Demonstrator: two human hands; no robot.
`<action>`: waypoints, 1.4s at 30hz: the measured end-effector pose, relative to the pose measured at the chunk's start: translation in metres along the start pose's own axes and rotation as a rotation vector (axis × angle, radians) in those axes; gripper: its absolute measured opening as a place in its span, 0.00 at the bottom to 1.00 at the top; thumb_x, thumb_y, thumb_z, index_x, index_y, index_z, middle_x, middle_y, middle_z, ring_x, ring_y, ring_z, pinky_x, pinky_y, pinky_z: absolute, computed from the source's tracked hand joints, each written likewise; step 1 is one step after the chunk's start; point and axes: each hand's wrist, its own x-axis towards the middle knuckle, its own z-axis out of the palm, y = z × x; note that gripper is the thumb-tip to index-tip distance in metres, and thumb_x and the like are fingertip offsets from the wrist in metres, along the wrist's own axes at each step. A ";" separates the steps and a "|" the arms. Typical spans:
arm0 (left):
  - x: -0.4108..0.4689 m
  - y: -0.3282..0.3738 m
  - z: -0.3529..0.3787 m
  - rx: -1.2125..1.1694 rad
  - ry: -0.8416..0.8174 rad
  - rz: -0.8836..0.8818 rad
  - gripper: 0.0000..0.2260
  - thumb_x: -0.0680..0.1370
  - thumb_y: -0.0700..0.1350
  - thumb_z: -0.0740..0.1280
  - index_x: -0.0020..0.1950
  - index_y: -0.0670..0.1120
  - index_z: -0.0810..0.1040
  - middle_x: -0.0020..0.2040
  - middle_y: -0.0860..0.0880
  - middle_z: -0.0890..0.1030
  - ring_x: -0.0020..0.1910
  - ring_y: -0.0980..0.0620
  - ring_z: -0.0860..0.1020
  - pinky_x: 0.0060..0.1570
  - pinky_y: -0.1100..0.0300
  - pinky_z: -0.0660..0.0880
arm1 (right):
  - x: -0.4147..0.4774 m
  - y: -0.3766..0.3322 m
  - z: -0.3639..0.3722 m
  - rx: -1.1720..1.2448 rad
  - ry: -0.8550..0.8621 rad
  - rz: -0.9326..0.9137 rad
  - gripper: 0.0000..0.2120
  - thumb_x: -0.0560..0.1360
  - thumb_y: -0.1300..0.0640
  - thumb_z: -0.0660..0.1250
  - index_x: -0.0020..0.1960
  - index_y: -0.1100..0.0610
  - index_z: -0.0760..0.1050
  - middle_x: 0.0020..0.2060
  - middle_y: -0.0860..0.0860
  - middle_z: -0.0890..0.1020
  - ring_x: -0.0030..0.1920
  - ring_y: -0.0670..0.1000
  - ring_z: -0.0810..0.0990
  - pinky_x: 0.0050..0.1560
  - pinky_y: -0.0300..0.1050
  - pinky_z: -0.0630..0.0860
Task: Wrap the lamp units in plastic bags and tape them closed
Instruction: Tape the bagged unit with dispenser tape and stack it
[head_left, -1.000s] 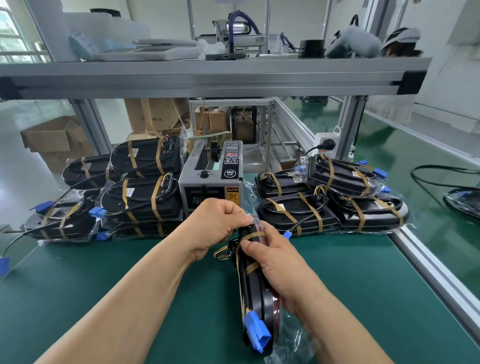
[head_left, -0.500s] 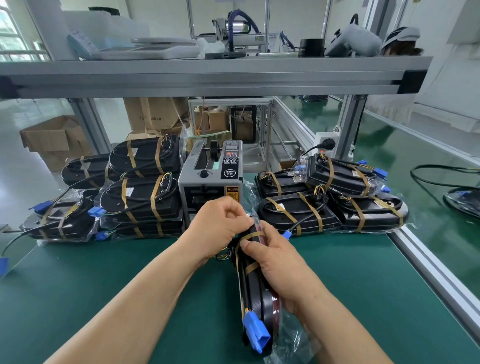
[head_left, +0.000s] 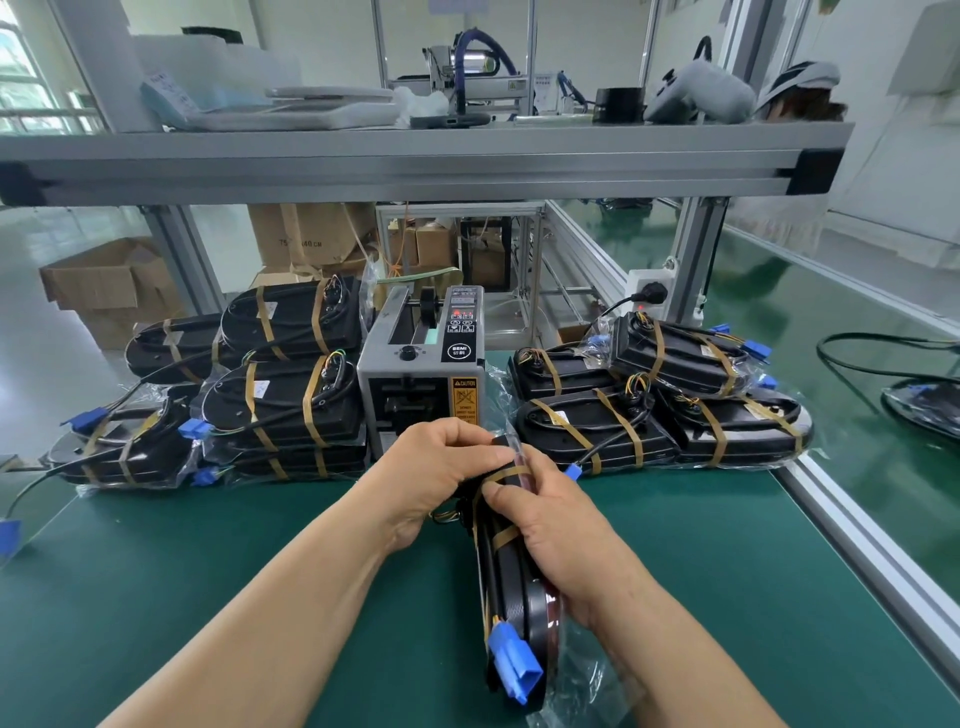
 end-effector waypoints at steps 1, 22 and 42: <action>-0.002 0.000 -0.002 -0.007 -0.013 -0.008 0.10 0.70 0.43 0.78 0.49 0.45 0.83 0.42 0.47 0.84 0.33 0.58 0.77 0.31 0.68 0.72 | 0.000 0.000 0.001 -0.002 0.000 -0.003 0.25 0.67 0.45 0.66 0.65 0.42 0.73 0.54 0.44 0.84 0.58 0.48 0.81 0.66 0.52 0.74; -0.085 -0.005 0.006 0.316 0.186 0.988 0.06 0.71 0.46 0.75 0.46 0.49 0.81 0.47 0.56 0.77 0.44 0.55 0.78 0.45 0.67 0.73 | -0.036 -0.021 0.001 0.269 0.060 -0.310 0.36 0.60 0.39 0.74 0.67 0.42 0.73 0.61 0.37 0.81 0.61 0.38 0.79 0.58 0.39 0.77; -0.044 -0.008 -0.016 -0.203 0.506 0.388 0.08 0.77 0.50 0.69 0.41 0.48 0.85 0.34 0.53 0.81 0.32 0.59 0.75 0.33 0.69 0.73 | -0.055 -0.044 0.001 0.007 0.416 -0.354 0.23 0.85 0.57 0.54 0.39 0.38 0.78 0.37 0.23 0.79 0.44 0.23 0.75 0.44 0.16 0.64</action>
